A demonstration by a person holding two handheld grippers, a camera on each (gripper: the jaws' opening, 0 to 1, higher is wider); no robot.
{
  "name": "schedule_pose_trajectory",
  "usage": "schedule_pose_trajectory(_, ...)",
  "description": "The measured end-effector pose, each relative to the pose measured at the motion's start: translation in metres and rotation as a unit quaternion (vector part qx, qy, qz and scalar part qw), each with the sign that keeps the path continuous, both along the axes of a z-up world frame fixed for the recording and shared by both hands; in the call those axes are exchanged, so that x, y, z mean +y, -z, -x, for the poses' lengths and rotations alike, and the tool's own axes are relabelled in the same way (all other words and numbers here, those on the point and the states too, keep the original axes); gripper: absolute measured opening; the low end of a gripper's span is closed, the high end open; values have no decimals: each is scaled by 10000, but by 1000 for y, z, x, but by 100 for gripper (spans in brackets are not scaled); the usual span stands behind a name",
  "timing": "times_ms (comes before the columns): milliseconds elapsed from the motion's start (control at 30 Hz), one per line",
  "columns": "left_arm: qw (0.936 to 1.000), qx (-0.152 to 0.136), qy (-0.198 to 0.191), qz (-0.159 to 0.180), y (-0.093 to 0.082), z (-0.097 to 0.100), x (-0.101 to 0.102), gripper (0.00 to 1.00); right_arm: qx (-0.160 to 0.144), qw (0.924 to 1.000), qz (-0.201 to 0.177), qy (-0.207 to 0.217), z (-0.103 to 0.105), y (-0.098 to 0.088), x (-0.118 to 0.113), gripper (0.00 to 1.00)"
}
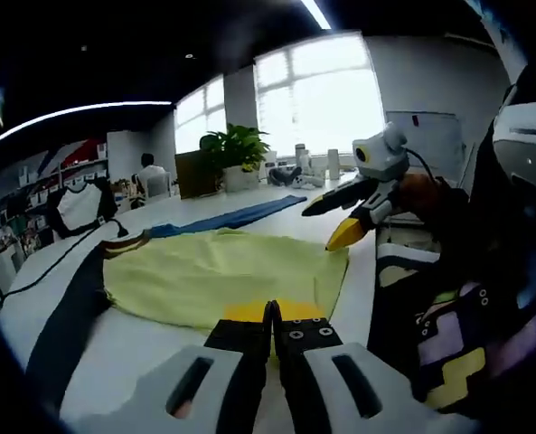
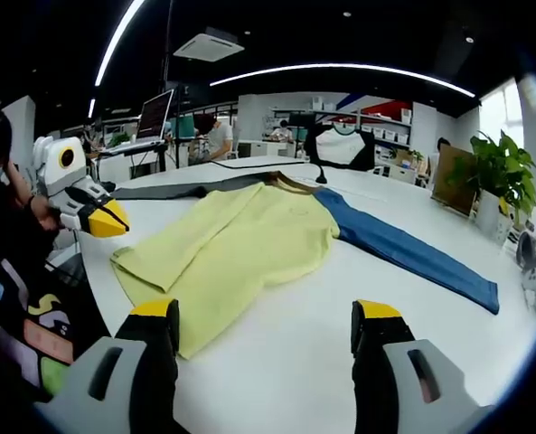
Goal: Fold the garment on the visible template until the final outline fits inside the template.
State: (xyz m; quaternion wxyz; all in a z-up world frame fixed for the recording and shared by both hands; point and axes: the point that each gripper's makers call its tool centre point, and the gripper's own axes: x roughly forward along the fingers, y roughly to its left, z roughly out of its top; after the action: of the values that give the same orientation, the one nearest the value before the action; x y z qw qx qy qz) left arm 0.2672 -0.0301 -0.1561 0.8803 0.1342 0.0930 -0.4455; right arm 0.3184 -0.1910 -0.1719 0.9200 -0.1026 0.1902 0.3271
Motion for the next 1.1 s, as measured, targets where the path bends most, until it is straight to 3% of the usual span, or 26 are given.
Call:
schedule_pose_trajectory(67,10000,11,51,-48,2,1,-4,13,-9,10000,-10,-7,0,-1,0,79)
schedule_pose_trajectory(200,9998,133,155,-73,6,4,-10,21,12,10000,-18,-46,1,0,2,80)
schedule_pose_trajectory(267,9996,241,70,-105,9,1,-11,33,10,10000,-31,-51,1,-1,2,80)
schedule_pose_trajectory(333,9995,239,7,-185,13,-1,-11,38,7,10000,-10,-60,1,-1,1,80)
schedule_pose_trajectory(467,9992,322,111,-196,19,0,-18,33,-2,10000,3,-65,1,-1,1,80)
schedule_pose_trajectory(567,9984,423,179,-315,35,0,-20,19,16,10000,20,-79,1,1,1,79)
schedule_pose_trajectory(600,9990,384,214,109,24,-2,-26,18,35,10000,28,-78,1,2,1,79)
schedule_pose_trajectory(633,9984,562,89,64,28,-3,-21,15,44,10000,40,-76,1,2,1,79)
schedule_pose_trajectory(833,9976,554,-52,401,15,-7,-10,8,58,9999,46,-106,1,3,2,78)
schedule_pose_trajectory(1100,9965,179,-297,757,-12,-10,2,7,43,9998,-80,-181,3,0,8,74)
